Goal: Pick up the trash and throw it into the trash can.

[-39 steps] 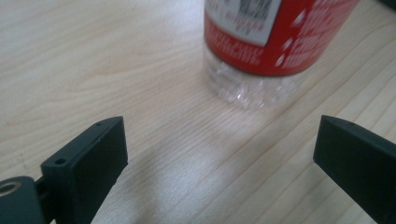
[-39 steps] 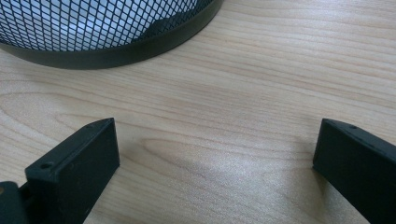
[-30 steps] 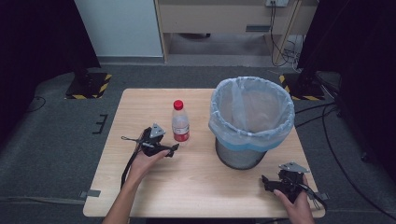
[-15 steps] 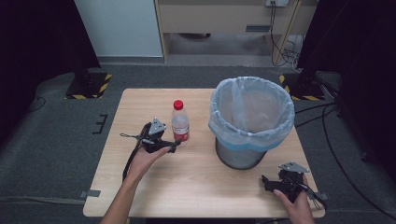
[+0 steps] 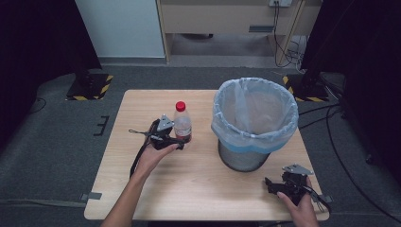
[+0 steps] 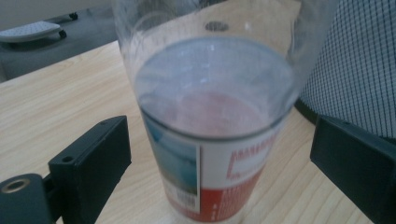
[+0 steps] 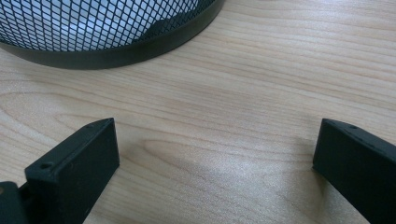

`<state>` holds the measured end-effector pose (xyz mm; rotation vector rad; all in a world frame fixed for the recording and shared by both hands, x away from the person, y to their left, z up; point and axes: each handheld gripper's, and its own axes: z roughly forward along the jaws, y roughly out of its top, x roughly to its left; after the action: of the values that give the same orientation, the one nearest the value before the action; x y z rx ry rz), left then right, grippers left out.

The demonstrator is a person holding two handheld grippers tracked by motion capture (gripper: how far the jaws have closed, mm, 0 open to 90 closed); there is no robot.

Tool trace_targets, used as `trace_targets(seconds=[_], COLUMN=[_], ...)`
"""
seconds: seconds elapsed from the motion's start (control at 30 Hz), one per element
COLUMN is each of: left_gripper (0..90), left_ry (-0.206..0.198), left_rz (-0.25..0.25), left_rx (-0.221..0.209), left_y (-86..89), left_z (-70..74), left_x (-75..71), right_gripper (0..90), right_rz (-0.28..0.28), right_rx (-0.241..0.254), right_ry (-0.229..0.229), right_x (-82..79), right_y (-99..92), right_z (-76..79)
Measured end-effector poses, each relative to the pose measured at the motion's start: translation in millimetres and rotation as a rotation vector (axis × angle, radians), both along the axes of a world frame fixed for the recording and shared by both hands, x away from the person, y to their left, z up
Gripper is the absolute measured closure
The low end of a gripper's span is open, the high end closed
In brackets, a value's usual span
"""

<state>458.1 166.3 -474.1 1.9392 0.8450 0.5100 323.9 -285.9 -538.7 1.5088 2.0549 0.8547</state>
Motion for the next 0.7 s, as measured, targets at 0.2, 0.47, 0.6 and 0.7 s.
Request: trace_targets(seconds=[0.2, 0.47, 0.6, 0.7], left_gripper=[11.2, 27.6, 27.7, 27.7], left_ry=[-0.018, -0.048, -0.074, -0.086], left_rz=[-0.013, -0.024, -0.049, -0.064], left_rx=[-0.051, -0.004, 0.009, 0.011], left_y=[-2.2, -3.7, -2.5, -2.0], left_z=[1.8, 0.6, 15.4, 26.5], left_x=[6.5, 8.4, 0.6, -3.1], right_gripper=[0.3, 0.3, 0.3, 0.3], right_rz=[0.0, 0.0, 0.001, 0.001], right_rx=[0.0, 0.0, -0.001, -0.001], right_ry=[0.0, 0.0, -0.001, -0.001], right_x=[0.0, 0.0, 0.0, 0.1], right_y=[0.0, 0.0, -0.1, -0.1], right_z=[0.0, 0.0, -0.1, -0.1])
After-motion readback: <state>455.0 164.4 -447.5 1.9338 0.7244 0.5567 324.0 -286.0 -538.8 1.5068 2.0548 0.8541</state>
